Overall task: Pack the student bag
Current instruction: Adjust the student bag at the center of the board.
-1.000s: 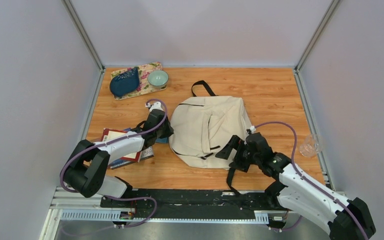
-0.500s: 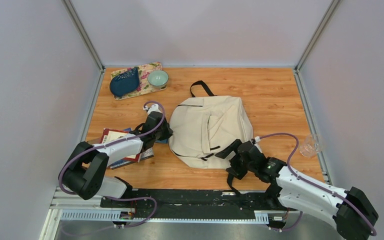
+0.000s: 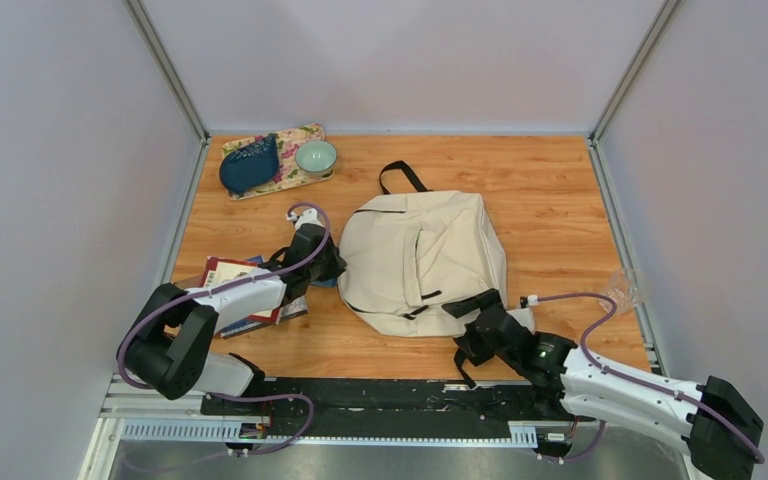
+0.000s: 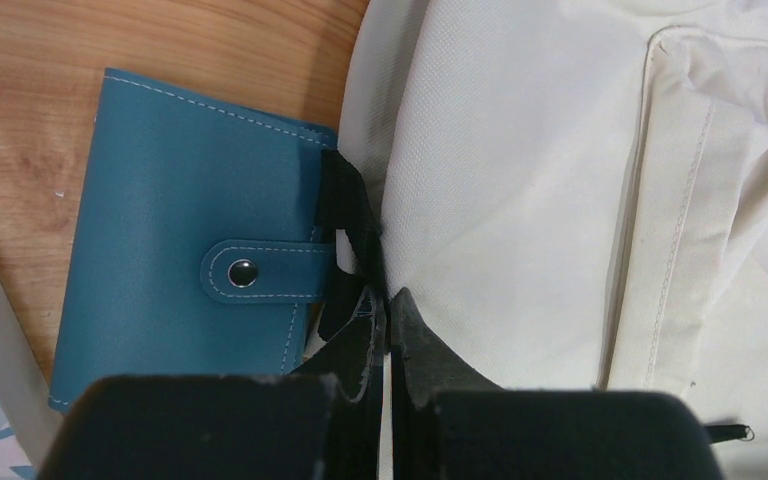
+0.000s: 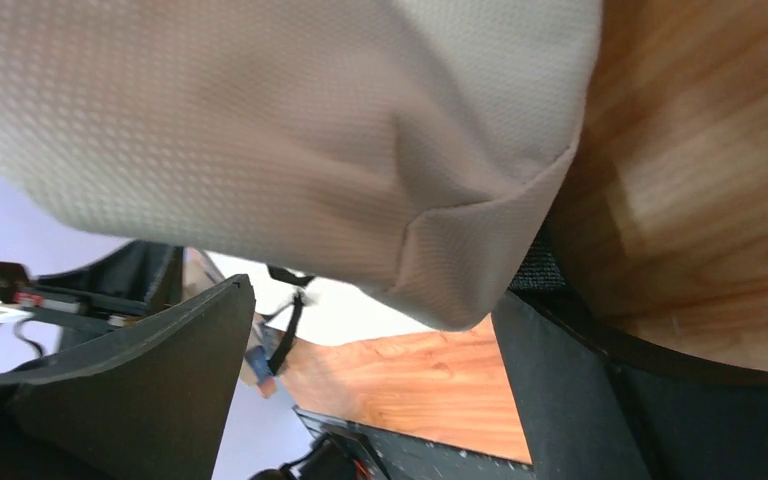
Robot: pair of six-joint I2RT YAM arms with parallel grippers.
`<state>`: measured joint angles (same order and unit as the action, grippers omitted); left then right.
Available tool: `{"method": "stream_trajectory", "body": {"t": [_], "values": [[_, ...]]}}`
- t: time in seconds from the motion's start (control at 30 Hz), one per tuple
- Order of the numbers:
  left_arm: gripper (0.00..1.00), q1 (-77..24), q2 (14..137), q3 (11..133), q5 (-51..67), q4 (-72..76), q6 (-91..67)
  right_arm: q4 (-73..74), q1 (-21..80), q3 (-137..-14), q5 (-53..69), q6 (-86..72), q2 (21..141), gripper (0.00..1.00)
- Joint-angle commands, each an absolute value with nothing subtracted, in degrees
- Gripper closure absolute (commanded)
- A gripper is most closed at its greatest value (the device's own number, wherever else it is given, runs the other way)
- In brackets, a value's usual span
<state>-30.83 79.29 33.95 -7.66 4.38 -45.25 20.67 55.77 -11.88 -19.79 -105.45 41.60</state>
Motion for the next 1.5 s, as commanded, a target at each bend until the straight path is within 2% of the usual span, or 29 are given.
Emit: {"method": "stream_trajectory", "body": {"t": [0.0,0.13,0.27,0.37,0.57,0.63,0.77,0.93,1.03,1.07,1.13,1.17,1.23,1.27,1.37,1.4,1.43,1.47], "values": [[1.0,-30.85,78.75,31.91,-3.27,7.64,-44.91,18.46,55.81,-6.07,-33.21,-109.51,39.65,0.01],[1.0,-30.85,79.28,30.85,0.0,9.75,-42.72,18.28,55.81,-6.33,-41.2,-105.3,35.96,0.01],[1.0,-30.85,81.29,31.11,7.28,11.69,-38.33,13.81,55.46,-5.45,-48.76,-94.79,32.0,0.02],[1.0,-30.85,83.75,31.64,13.33,12.83,-35.78,10.3,53.88,-4.66,-49.22,-87.15,30.41,0.02],[1.0,-30.85,87.36,33.13,20.2,13.8,-33.93,2.29,47.82,-5.62,-36.84,-79.02,35.06,0.02],[1.0,-30.85,87.36,33.05,21.79,14.41,-33.4,0.54,44.41,-5.8,-31.42,-78.23,39.8,0.02],[1.0,-30.85,86.84,32.96,26.7,13.19,-31.12,-13.34,35.17,-5.53,-16.93,-73.31,49.37,0.04],[1.0,-30.85,87.27,33.31,30.93,11.96,-27.08,-22.93,30.32,-9.22,-9.32,-68.74,59.67,0.07],[1.0,-30.85,88.42,34.01,32.87,10.9,-25.41,-25.83,29.27,-10.98,-7.48,-68.03,64.15,0.21],[1.0,-30.76,88.77,34.19,33.22,10.81,-25.23,-26.27,29.01,-11.33,-7.04,-68.03,65.9,0.33],[1.0,-30.76,89.12,34.36,33.66,10.99,-25.05,-28.38,28.22,-11.08,-6.07,-68.2,67.06,0.51],[1.0,-30.67,89.3,34.63,34.1,11.51,-25.05,-28.82,27.95,-10.9,-5.98,-68.29,67.41,0.64],[1.0,-30.67,89.56,35.15,34.19,11.51,-24.96,-29.18,27.95,-10.72,-6.06,-68.2,67.5,0.76],[1.0,-30.67,89.82,36.03,34.1,11.25,-24.96,-29.01,27.95,-10.72,-6.33,-68.12,67.33,0.78],[1.0,-30.67,90.17,38.22,32.1,9.42,-25.05,-27.69,27.86,-10.9,-6.86,-68.03,65.66,1.0],[0.95,-30.67,90.18,38.75,31.3,8.71,-25.14,-26.64,27.86,-11.25,-6.86,-68.2,64.44,1.0],[0.72,-30.67,89.91,39.37,30.68,8.01,-25.31,-25.93,27.86,-11.42,-6.59,-68.2,63.47,1.0],[0.62,-30.67,88.87,40.51,29.8,7.04,-25.49,-24.88,28.04,-11.51,-7.11,-68.2,62.59,1.0]]}}
